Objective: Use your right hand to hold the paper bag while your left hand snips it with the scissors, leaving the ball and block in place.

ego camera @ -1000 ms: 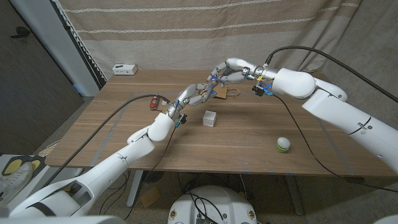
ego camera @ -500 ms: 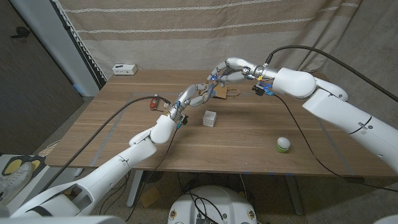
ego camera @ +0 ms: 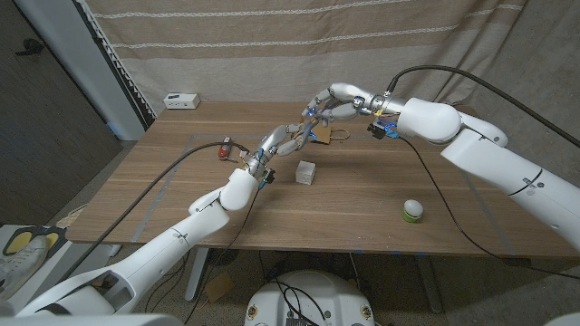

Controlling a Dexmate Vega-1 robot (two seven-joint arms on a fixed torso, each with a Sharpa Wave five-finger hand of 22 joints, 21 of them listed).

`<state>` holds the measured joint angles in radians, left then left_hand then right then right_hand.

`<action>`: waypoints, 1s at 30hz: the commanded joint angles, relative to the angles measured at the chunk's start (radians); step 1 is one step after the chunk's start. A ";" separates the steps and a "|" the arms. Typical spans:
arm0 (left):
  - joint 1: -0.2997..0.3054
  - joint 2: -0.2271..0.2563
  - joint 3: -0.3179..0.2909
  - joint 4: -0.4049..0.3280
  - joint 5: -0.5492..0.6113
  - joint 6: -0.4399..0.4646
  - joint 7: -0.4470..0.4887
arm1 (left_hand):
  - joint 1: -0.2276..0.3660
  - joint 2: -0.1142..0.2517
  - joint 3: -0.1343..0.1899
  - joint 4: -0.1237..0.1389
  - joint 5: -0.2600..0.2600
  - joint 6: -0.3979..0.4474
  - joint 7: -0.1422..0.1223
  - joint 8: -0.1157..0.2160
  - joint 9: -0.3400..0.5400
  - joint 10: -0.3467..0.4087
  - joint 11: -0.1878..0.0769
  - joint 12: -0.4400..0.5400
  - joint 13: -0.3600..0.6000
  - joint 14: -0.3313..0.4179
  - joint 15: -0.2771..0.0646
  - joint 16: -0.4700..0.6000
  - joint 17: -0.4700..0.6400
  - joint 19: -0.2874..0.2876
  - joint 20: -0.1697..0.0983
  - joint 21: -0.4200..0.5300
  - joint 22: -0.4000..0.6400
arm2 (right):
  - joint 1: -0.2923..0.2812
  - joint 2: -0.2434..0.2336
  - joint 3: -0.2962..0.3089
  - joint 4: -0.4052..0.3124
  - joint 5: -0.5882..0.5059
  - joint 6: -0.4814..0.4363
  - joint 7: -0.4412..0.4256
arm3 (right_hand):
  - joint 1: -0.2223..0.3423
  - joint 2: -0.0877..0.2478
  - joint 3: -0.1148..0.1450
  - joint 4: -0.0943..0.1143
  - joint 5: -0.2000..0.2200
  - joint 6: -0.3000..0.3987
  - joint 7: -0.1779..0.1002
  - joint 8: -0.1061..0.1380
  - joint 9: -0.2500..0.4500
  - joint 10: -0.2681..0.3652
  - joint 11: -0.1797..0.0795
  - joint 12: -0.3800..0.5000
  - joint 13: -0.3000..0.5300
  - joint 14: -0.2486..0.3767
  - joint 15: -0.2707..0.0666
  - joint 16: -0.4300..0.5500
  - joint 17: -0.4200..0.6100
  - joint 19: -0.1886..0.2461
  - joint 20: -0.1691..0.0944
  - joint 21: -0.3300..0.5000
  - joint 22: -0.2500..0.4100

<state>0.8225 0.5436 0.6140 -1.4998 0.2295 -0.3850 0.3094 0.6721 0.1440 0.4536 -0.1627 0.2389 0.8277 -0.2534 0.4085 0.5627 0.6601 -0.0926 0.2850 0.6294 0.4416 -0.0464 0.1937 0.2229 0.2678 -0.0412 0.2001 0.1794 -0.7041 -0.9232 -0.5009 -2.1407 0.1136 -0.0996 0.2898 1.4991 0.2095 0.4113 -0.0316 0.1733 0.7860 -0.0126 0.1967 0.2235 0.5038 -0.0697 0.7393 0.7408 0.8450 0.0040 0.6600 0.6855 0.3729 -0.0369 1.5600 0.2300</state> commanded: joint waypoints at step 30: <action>0.006 0.009 -0.017 0.001 -0.045 -0.001 -0.010 | -0.101 -0.002 0.310 0.139 -0.010 -0.131 0.036 0.418 -0.069 0.123 -0.127 -0.001 0.023 -0.029 -0.177 -0.003 -0.011 0.009 -0.144 0.008 0.005 | -0.025 0.002 0.010 -0.021 0.030 -0.053 -0.045 | -0.411 -0.022 -0.201 0.157 0.005 -0.091 0.016 -0.006 -0.003 0.050 0.066 -0.081 -0.082 -0.192 -0.188 0.000 -0.028 -0.030 -0.160 -0.049 -0.047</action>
<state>0.8249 0.5484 0.6058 -1.4978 0.1991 -0.3914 0.3014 0.5842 0.1427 0.5313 -0.2401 0.2324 0.8137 -0.2675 0.4992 0.4901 0.6506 -0.1023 0.2883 0.6529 0.4179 -0.0410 0.1937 0.2100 0.2678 -0.0412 0.2041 0.1814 -0.7201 -0.9232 -0.4953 -2.1556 0.1421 -0.1337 0.2698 1.1174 0.1900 0.2144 0.1213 0.1723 0.7103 0.0049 0.1882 0.2217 0.5686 -0.0163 0.6757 0.6674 0.8375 0.0112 0.6814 0.6659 0.3660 -0.0300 1.5216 0.1852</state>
